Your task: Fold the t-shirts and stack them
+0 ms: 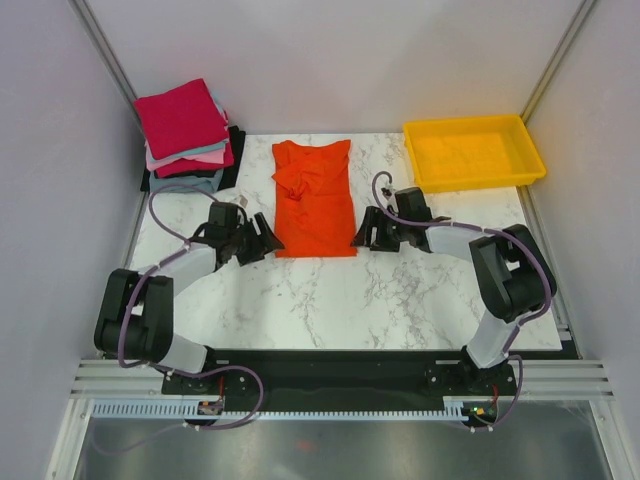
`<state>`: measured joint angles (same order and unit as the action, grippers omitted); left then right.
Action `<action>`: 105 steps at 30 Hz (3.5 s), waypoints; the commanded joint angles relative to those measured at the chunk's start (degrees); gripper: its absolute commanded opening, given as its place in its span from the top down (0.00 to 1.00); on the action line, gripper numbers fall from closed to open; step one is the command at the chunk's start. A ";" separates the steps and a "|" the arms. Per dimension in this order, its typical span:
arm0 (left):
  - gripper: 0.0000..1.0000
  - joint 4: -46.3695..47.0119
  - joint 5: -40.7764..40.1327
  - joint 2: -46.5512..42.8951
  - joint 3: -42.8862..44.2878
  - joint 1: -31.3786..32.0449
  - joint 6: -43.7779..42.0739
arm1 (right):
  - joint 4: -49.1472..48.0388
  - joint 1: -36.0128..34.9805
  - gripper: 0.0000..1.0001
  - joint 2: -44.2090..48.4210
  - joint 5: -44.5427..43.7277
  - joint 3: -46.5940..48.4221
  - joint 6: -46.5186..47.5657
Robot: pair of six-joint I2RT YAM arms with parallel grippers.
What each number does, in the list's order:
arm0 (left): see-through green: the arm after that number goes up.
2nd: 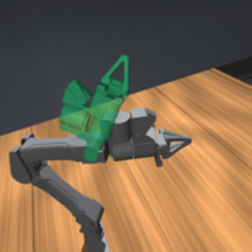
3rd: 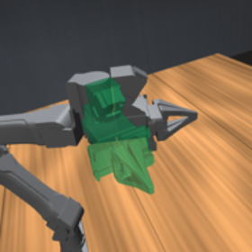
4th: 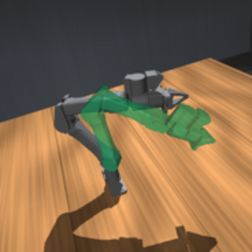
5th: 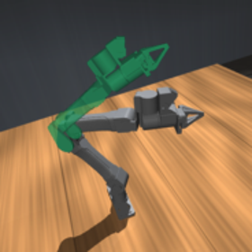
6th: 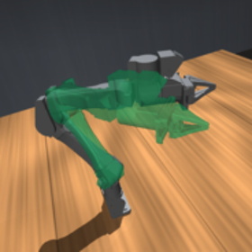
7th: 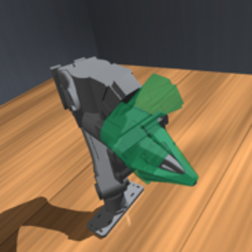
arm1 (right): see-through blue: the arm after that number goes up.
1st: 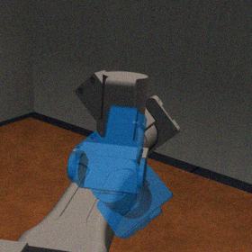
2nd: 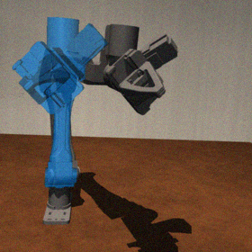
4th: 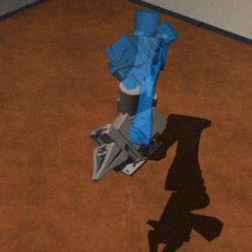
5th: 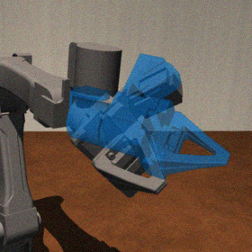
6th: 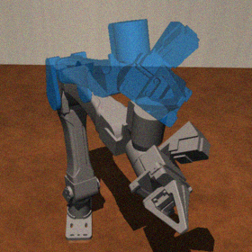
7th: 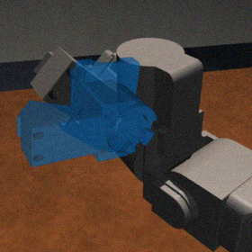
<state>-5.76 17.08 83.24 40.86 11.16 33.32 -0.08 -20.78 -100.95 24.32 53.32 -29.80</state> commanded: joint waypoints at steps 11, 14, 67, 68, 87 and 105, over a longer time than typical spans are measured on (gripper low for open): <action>0.33 11.20 1.64 7.63 -2.28 1.32 3.59 | -11.70 -3.74 0.45 -6.63 2.32 -4.01 -4.30; 0.35 11.82 1.64 8.77 -2.45 1.59 3.59 | -12.05 -3.75 0.49 -6.81 1.96 -4.36 -4.65; 0.98 -30.19 -2.68 -25.86 11.34 12.76 6.59 | 23.63 -7.62 1.00 29.15 -10.08 5.38 -6.15; 0.98 -30.01 -2.32 -23.94 12.74 12.05 6.15 | 23.72 -7.53 1.00 27.92 -9.99 6.35 -5.62; 0.98 -27.11 6.20 -1.17 26.89 0.28 -1.94 | 23.89 -1.64 1.00 1.21 -5.07 28.49 -0.78; 0.94 -30.80 7.62 39.35 59.32 -5.18 -5.81 | 28.29 2.14 0.83 -37.47 -3.31 69.71 -1.04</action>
<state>-35.11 24.14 118.89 95.39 6.83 30.00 27.92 -19.35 -134.93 20.71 115.72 -30.17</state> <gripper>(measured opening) 0.057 0.169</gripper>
